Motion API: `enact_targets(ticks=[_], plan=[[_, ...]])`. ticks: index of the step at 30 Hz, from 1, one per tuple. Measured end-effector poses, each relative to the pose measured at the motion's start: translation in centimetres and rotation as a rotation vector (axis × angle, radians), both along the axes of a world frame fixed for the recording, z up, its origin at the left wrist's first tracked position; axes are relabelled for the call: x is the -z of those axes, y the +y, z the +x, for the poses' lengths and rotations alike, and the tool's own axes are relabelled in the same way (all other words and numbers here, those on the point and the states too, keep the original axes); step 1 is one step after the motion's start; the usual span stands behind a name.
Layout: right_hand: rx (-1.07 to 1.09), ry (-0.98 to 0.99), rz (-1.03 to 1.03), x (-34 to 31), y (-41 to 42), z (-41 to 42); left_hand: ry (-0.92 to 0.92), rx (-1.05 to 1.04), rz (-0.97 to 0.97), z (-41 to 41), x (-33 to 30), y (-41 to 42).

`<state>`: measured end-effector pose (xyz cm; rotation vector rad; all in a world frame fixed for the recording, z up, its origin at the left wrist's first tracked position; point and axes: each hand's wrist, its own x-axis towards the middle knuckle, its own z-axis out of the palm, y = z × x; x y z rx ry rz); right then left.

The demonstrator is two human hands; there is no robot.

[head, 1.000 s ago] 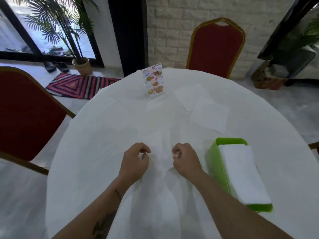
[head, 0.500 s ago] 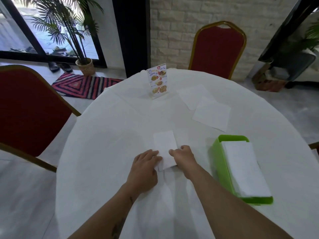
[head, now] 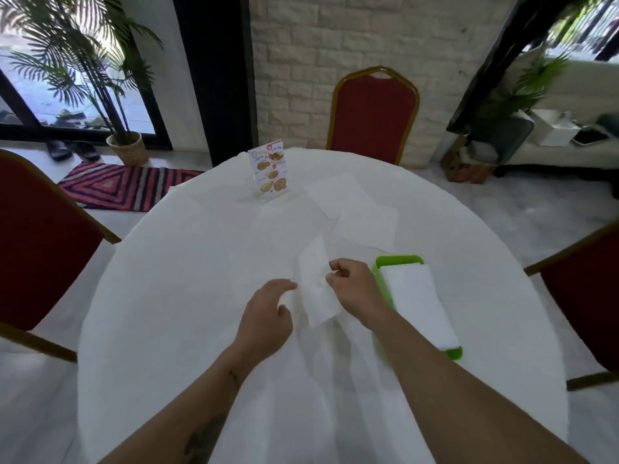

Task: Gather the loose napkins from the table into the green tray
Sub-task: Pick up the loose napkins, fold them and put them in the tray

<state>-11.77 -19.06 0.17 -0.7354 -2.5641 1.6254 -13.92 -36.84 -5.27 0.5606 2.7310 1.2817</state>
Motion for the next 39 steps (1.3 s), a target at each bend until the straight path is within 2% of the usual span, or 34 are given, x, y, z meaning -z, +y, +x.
enact_targets(ticks=[7, 13, 17, 22, 25, 27, 30, 32, 35, 39], plan=[[0.188, 0.011, -0.068, -4.3, 8.0, 5.3, -0.124, 0.027, 0.268, 1.4, -5.7, 7.6], [0.290, -0.191, 0.044, -1.4, 13.6, 9.3, -0.202, 0.146, 0.088, 4.2, -4.8, 11.8], [0.261, -0.224, 0.100, 0.0, 15.0, 9.6, -0.195, 0.128, 0.012, 5.9, -3.7, 13.1], [0.018, -0.297, 0.413, -0.3, 16.0, 9.3, 0.071, 0.148, -0.107, 7.6, -3.4, 16.0], [-0.157, -0.142, 0.652, 0.1, 16.0, 9.8, 0.198, 0.093, -0.185, 8.2, -3.5, 17.4], [-0.321, -0.031, 0.780, 0.6, 16.1, 10.3, 0.213, 0.065, -0.276, 8.6, -3.5, 18.0], [-0.559, -0.028, 0.941, 1.6, 16.3, 11.1, 0.157, 0.107, -0.455, 9.3, -3.2, 18.2], [-0.603, -0.048, 0.957, 1.8, 16.4, 11.4, 0.117, 0.123, -0.499, 9.3, -3.2, 18.1], [-0.578, -0.066, 0.936, 1.2, 16.5, 10.8, 0.092, 0.114, -0.428, 8.9, -3.5, 18.2], [-0.450, -0.042, 0.670, 0.0, 17.1, 8.8, -0.026, -0.024, -0.112, 6.7, -4.4, 18.2]])
